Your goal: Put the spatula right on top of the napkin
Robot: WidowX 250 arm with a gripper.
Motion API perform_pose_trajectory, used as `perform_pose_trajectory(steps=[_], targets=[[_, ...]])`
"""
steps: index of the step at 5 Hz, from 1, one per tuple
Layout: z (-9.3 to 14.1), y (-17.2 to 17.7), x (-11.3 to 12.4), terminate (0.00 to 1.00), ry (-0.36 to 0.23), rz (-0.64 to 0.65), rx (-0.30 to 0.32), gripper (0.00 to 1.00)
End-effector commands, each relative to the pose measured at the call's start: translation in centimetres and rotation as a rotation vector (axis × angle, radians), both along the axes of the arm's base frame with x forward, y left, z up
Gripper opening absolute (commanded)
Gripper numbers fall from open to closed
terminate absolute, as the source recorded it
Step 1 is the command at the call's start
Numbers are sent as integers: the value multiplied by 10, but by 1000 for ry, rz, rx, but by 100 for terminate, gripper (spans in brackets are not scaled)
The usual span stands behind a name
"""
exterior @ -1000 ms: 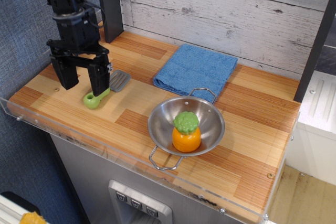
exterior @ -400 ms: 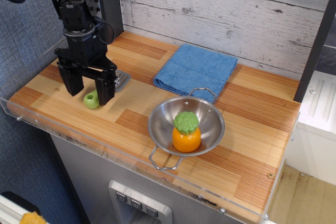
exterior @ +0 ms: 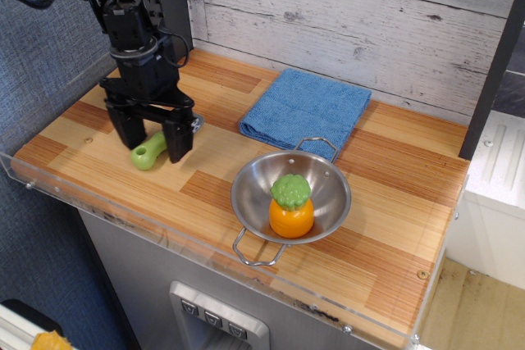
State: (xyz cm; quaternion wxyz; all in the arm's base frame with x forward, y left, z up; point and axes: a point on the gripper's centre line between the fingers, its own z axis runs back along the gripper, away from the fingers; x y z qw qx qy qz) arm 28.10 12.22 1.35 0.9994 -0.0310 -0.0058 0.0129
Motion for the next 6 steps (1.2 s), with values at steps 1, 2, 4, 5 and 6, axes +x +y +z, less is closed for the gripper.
perform_pose_trajectory(steps=[1, 2, 4, 5, 6], targets=[[11, 5, 4, 0, -58, -16, 2, 0], [10, 6, 2, 0, -39, -9, -5, 0], [49, -4, 4, 0, -50, 28, -14, 0], [87, -26, 21, 0, -96, 26, 13, 0], [102, -57, 51, 0, -100, -40, 36, 0]])
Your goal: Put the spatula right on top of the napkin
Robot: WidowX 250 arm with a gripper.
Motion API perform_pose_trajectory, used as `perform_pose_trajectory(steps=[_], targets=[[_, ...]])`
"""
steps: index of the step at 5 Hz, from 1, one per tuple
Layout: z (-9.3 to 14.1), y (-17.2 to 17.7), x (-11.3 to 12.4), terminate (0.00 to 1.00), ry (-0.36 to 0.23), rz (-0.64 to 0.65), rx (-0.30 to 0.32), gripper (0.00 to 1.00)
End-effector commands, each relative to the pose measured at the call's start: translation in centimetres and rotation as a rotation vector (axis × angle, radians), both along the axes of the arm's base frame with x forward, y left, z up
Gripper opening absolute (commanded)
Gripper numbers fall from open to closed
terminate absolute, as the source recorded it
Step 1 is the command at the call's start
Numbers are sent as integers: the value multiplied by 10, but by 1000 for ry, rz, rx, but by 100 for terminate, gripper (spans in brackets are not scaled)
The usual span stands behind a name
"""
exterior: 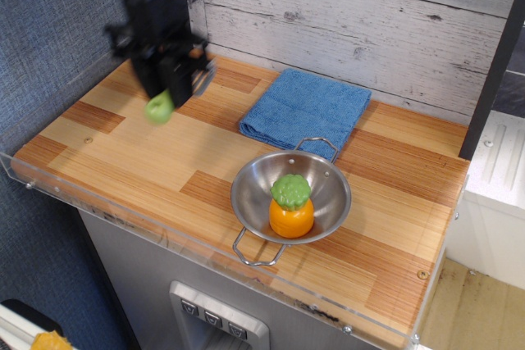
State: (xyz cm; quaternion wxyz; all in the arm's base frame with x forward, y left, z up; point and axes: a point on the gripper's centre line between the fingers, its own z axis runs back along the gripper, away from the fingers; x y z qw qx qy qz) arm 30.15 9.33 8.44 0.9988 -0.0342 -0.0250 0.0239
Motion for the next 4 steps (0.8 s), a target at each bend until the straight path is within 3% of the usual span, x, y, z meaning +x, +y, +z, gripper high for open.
perform_pose_trajectory(steps=[1, 2, 4], targets=[[24, -56, 59, 0, -30, -84, 57, 0], [10, -71, 76, 0, 0, -96, 79, 0], [0, -71, 76, 0, 6, -98, 88, 0]])
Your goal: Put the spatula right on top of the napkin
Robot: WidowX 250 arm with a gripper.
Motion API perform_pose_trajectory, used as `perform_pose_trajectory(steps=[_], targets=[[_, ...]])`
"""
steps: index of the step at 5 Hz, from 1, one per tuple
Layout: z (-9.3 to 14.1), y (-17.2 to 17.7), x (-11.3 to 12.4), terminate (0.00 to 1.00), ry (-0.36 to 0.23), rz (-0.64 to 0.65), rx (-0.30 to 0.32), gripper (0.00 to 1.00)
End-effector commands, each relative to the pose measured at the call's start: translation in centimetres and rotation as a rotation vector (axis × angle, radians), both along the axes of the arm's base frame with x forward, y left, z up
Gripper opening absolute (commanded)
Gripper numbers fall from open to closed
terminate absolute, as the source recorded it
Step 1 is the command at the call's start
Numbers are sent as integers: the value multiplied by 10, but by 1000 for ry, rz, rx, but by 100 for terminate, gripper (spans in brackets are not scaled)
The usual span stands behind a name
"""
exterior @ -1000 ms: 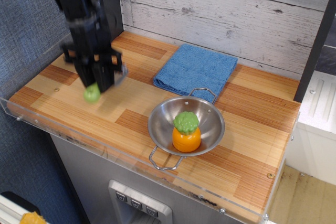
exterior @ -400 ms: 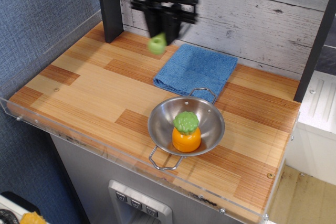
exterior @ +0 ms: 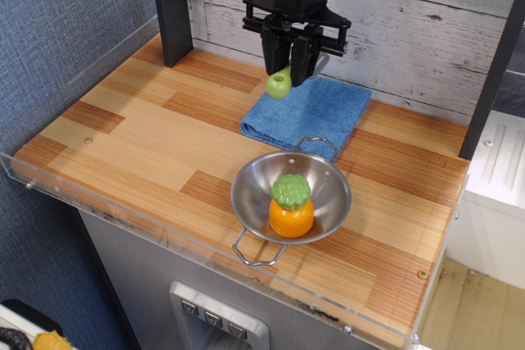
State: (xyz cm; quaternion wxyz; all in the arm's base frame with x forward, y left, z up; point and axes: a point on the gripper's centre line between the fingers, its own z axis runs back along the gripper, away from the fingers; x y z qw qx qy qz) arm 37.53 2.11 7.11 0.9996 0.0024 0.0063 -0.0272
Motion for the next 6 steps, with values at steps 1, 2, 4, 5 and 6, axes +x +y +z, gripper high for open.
perform_pose_trajectory(steps=[1, 2, 4, 5, 6], targets=[[3, 5, -1, 0, -47, 5, 0, 0], [-4, 8, 0, 0, -41, 9, -8, 0], [0, 6, 1, 0, -46, -10, -23, 100], [5, 4, 1, 0, -61, -21, -27, 100], [37, 5, -4, 0, -127, 0, -18, 100]])
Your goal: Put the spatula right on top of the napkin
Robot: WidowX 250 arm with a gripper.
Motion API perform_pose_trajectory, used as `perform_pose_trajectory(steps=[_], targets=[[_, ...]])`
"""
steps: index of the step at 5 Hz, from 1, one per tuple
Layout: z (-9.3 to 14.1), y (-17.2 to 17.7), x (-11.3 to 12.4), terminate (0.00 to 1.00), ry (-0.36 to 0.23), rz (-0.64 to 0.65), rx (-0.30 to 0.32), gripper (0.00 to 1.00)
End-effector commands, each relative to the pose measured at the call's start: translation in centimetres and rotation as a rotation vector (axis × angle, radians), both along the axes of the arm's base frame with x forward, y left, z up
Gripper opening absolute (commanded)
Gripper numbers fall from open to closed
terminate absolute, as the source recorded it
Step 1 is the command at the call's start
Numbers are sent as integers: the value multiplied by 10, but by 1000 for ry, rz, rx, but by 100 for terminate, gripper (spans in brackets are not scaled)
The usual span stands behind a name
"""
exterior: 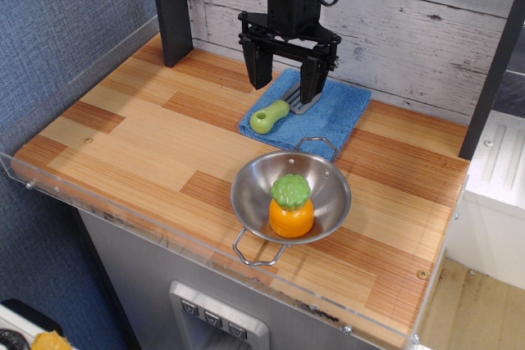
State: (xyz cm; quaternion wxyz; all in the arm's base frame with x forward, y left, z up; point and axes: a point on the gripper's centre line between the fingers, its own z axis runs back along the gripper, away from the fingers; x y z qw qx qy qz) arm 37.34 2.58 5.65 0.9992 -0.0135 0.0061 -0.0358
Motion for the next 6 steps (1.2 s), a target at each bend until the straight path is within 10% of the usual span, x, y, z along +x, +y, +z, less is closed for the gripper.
perform_pose_trajectory(steps=[1, 5, 6], targets=[[91, 5, -20, 0, -191, 76, -4, 100], [87, 22, -59, 0, -113, -27, 15, 100], [87, 22, -59, 100, -113, -27, 15, 100]])
